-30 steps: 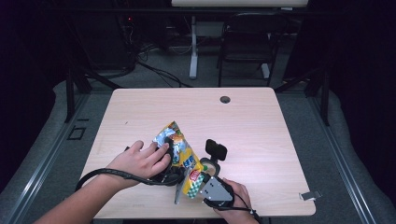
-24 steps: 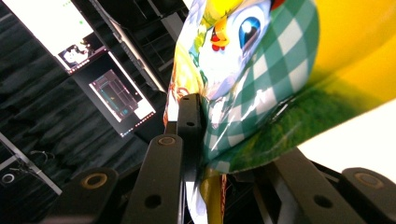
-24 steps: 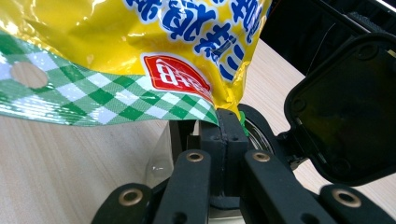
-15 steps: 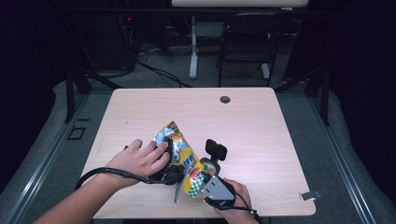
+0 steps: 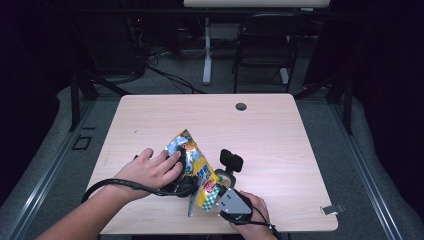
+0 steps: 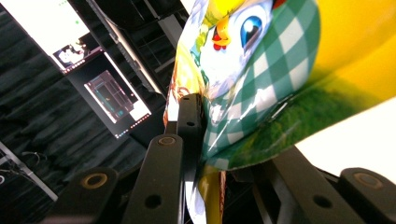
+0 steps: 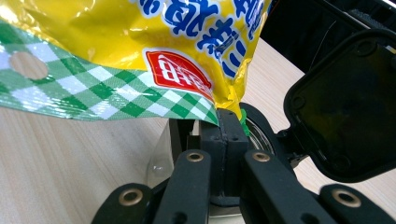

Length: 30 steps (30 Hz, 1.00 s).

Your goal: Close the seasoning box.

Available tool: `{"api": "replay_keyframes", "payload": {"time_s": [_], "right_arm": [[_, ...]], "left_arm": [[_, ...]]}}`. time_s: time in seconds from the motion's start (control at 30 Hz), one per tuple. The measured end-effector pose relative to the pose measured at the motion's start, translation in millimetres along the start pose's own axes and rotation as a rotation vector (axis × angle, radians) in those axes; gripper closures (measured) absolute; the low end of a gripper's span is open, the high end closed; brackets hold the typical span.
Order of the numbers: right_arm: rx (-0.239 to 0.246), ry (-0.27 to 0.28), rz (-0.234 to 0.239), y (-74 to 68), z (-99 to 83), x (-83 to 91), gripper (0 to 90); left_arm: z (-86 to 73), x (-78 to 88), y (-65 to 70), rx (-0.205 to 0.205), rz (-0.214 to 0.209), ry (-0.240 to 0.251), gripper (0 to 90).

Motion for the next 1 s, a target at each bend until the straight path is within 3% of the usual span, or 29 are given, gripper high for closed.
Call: {"api": "replay_keyframes", "payload": {"time_s": [1.0], "right_arm": [[-0.002,0.003,0.010,-2.0,0.2,1.9,90.0]], "left_arm": [[1.9,1.7,-5.7,-0.027,0.008,-0.001,77.7]]}}
Point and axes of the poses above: each handheld gripper's, and its own axes: x roughly backward along the jaws, z roughly out of its top, y roughly to its right, the point moved 1 cm from there along -x, roughly forward along the jaws, and after that the axes turned 11 degrees about -x, right-handed, at the moved point
